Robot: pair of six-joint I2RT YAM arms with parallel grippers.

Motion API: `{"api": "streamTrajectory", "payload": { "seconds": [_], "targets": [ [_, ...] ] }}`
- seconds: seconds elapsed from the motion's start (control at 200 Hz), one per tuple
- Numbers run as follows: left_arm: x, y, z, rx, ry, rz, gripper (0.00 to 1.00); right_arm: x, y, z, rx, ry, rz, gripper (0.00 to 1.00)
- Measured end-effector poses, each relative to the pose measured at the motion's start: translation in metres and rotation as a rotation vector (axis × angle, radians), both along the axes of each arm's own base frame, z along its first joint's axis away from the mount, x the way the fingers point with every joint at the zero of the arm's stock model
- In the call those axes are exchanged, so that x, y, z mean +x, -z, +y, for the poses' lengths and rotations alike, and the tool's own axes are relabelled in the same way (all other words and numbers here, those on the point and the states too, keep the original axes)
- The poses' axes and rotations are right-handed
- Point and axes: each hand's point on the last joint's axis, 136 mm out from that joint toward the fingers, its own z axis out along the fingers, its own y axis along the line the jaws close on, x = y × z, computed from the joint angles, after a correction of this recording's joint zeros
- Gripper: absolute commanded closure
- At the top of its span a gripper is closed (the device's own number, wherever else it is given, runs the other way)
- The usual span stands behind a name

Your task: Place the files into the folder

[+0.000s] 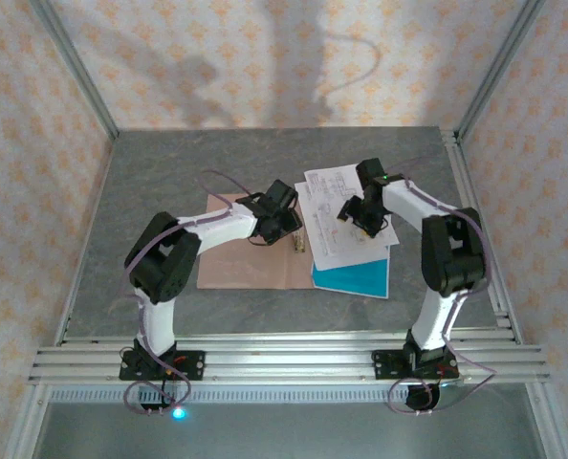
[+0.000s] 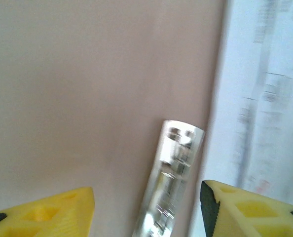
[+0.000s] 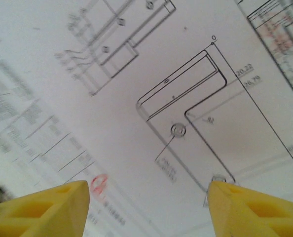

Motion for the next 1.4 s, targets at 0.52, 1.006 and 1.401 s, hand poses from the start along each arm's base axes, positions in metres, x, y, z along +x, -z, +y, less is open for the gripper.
{"api": "streamTrajectory", "payload": {
  "seconds": [0.52, 1.006, 1.401],
  "targets": [
    [0.048, -0.016, -0.085, -0.140, 0.133, -0.037, 0.42, 0.017, -0.006, -0.076, 0.024, 0.201, -0.023, 0.41],
    [0.042, 0.011, -0.095, -0.156, 0.166, 0.026, 0.42, 0.012, 0.037, -0.080, 0.011, 0.201, 0.087, 0.41],
    [0.041, 0.019, -0.103, -0.161, 0.177, 0.021, 0.43, 0.013, 0.039, -0.077, 0.026, 0.182, 0.084, 0.41]
  ]
}}
